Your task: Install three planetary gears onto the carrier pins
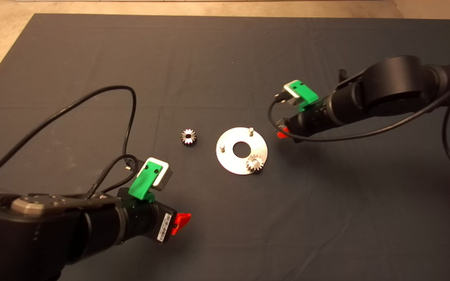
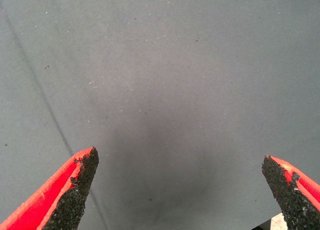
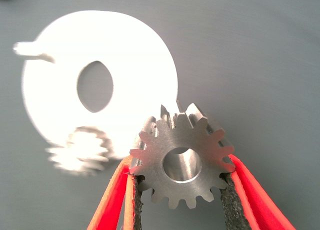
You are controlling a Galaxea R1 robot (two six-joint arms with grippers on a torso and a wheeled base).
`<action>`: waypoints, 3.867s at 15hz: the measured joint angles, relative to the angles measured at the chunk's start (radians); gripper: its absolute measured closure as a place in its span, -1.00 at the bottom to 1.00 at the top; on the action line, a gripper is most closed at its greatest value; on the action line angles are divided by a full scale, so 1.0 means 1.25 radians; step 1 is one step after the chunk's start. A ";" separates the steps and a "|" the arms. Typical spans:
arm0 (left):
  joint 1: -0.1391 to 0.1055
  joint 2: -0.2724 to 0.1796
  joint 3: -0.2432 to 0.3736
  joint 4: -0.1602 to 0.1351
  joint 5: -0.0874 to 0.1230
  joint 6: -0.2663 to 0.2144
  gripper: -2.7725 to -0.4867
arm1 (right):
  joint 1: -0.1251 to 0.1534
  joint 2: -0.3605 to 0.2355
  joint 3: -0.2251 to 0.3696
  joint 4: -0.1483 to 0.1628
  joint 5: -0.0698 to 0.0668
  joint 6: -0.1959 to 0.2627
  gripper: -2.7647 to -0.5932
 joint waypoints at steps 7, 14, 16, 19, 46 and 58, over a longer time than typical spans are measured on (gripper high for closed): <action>0.000 0.000 0.000 0.004 0.000 0.000 -0.64 | 0.000 0.128 -0.050 0.000 -0.117 -0.033 0.77; 0.000 -0.001 0.000 0.011 0.000 0.000 -0.64 | 0.000 0.151 -0.103 0.001 -0.125 -0.050 0.77; 0.000 0.000 0.000 0.012 0.000 0.000 -0.64 | -0.003 0.166 -0.137 0.001 -0.122 -0.072 0.77; 0.000 0.000 0.000 0.017 0.000 0.000 -0.64 | -0.020 0.189 -0.188 0.001 -0.125 -0.083 0.78; 0.000 -0.009 0.000 0.036 0.000 0.000 -0.64 | -0.034 0.217 -0.249 0.004 -0.103 -0.109 0.78; 0.000 -0.009 0.000 0.038 0.000 0.000 -0.64 | -0.036 0.219 -0.251 0.004 -0.103 -0.109 0.77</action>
